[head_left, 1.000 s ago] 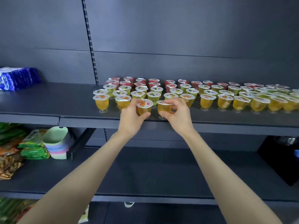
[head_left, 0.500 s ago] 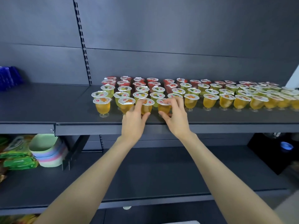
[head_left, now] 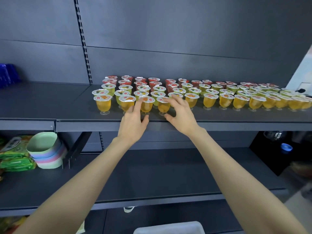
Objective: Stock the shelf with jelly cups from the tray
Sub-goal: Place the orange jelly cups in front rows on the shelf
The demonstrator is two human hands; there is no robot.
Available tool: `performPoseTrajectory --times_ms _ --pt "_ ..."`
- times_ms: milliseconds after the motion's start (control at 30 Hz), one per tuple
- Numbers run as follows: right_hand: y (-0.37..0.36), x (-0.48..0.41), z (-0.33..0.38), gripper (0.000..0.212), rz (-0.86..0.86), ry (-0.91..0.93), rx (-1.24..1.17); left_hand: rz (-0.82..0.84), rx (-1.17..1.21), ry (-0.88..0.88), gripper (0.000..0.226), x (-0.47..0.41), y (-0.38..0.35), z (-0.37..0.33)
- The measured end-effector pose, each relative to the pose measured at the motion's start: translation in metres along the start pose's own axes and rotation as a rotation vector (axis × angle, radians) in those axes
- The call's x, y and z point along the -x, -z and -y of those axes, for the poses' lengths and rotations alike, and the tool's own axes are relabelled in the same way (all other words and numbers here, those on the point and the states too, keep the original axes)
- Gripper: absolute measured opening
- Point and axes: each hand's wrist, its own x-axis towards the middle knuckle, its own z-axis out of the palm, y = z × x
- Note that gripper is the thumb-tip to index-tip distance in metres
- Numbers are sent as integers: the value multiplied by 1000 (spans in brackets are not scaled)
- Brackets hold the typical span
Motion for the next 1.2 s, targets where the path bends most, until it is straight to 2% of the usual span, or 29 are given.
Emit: performPoseTrajectory --times_ms 267,433,567,700,833,1000,1200 --pt "31 29 -11 44 -25 11 -28 -25 -188 -39 43 17 11 -31" --pt "38 81 -43 35 -40 32 -120 -40 -216 -58 35 57 -15 -60" --pt "23 130 -77 33 22 34 -198 -11 -281 -34 36 107 -54 -74" --pt "-12 182 -116 37 167 16 -201 30 -372 -1 38 166 -101 -67" --pt "-64 244 -156 45 367 -67 -171 206 -411 159 45 241 -152 -52" --pt "-139 326 -199 48 647 -224 -165 625 -418 463 56 323 -216 -26" --pt "-219 412 -242 44 854 -333 -175 833 -334 624 56 402 -289 7"
